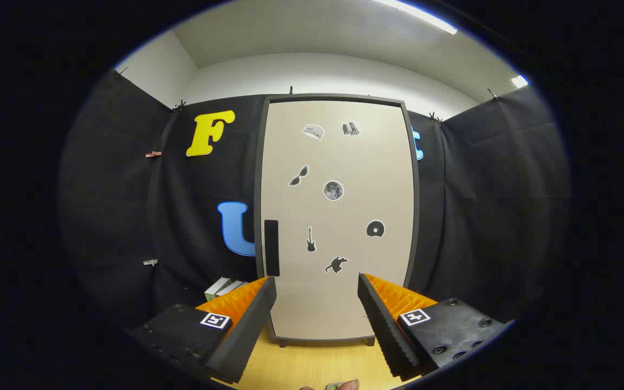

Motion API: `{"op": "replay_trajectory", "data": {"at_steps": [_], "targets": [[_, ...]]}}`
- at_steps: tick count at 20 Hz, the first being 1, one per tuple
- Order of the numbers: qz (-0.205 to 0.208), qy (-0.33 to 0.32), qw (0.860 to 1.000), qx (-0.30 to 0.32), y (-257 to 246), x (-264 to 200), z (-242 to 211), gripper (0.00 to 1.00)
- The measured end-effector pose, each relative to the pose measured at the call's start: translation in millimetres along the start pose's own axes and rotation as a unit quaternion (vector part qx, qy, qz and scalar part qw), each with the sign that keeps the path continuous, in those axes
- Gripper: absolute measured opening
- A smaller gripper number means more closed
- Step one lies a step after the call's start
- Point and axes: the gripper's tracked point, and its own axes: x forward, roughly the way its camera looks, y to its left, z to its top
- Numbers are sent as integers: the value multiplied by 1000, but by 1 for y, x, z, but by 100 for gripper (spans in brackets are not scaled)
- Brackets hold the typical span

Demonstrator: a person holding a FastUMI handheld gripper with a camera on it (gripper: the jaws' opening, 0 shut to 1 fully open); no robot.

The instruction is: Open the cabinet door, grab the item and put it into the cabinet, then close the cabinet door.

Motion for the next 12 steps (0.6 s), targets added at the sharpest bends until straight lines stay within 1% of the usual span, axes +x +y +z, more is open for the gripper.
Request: {"op": "replay_trajectory", "data": {"at_steps": [12], "targets": [[-5, -1, 1000, -8, 2, -4, -4, 97]]}}
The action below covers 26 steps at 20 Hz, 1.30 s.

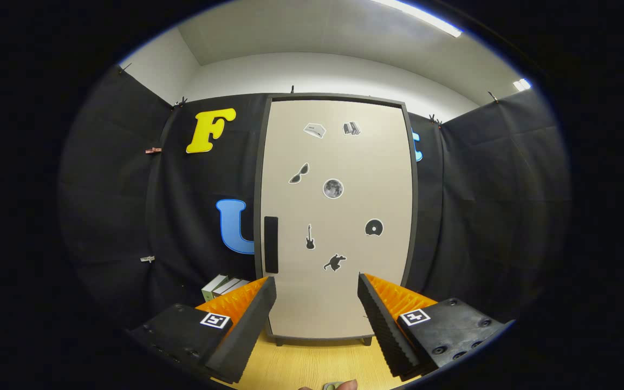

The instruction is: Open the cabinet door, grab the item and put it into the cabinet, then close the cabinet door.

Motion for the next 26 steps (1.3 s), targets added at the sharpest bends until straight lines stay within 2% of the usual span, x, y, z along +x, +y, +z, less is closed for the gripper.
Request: {"op": "replay_trajectory", "data": {"at_steps": [14, 22, 26], "targets": [[8, -2, 1000, 9, 22, 13, 3, 97], [21, -6, 999, 31, 58, 55, 7, 97], [15, -13, 1000, 24, 70, 89, 4, 97]]}}
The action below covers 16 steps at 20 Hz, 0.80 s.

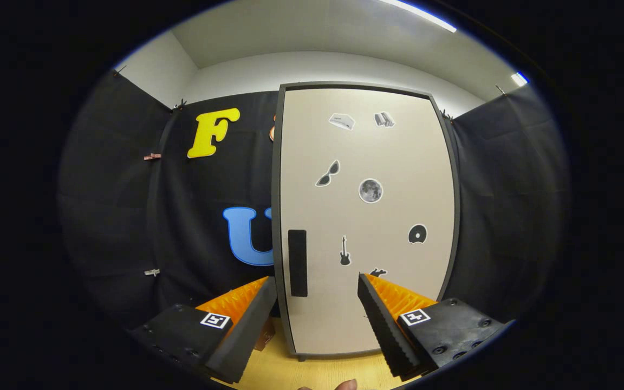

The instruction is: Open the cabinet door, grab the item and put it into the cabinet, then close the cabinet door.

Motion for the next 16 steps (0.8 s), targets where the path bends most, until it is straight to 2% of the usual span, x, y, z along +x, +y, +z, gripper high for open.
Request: {"op": "replay_trajectory", "data": {"at_steps": [5, 13, 15, 16], "targets": [[-13, -6, 1000, 8, 14, 42, -7, 97], [-26, 22, 999, -20, 16, 107, -51, 98], [-22, 27, 999, -10, 19, 121, -57, 97], [-21, 28, 999, -5, 21, 128, -58, 92]]}}
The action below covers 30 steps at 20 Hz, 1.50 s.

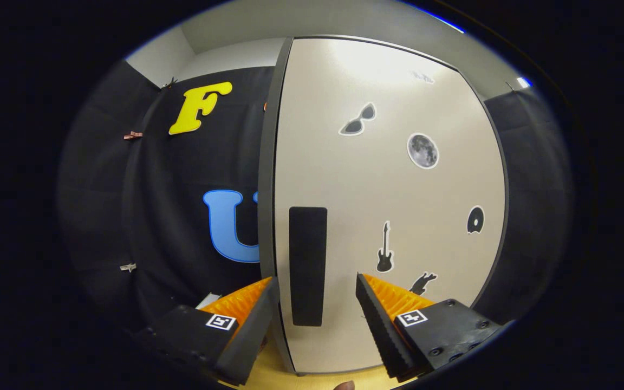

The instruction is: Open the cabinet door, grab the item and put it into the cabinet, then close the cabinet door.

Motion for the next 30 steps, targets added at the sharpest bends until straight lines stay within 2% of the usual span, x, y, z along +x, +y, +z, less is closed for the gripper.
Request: {"op": "replay_trajectory", "data": {"at_steps": [3, 6, 7, 10, 11, 12, 18, 22, 26, 30], "targets": [[-1, -4, 1000, 5, 7, 14, 1, 77], [-18, -11, 1000, -6, 5, 16, 5, 44], [-16, -11, 1000, -3, 7, 18, 1, 45], [-11, -1, 1000, 6, 5, 12, 3, 22], [-6, 1, 1000, 1, 4, 12, 2, 22], [-1, 0, 1000, -1, 4, 8, 4, 15], [53, 1, 999, 5, -8, -66, 11, 15], [86, 4, 996, 3, -37, -130, 17, 15], [102, 12, 995, 10, -82, -182, 19, 15], [96, 15, 995, 17, -114, -216, 21, 15]]}}
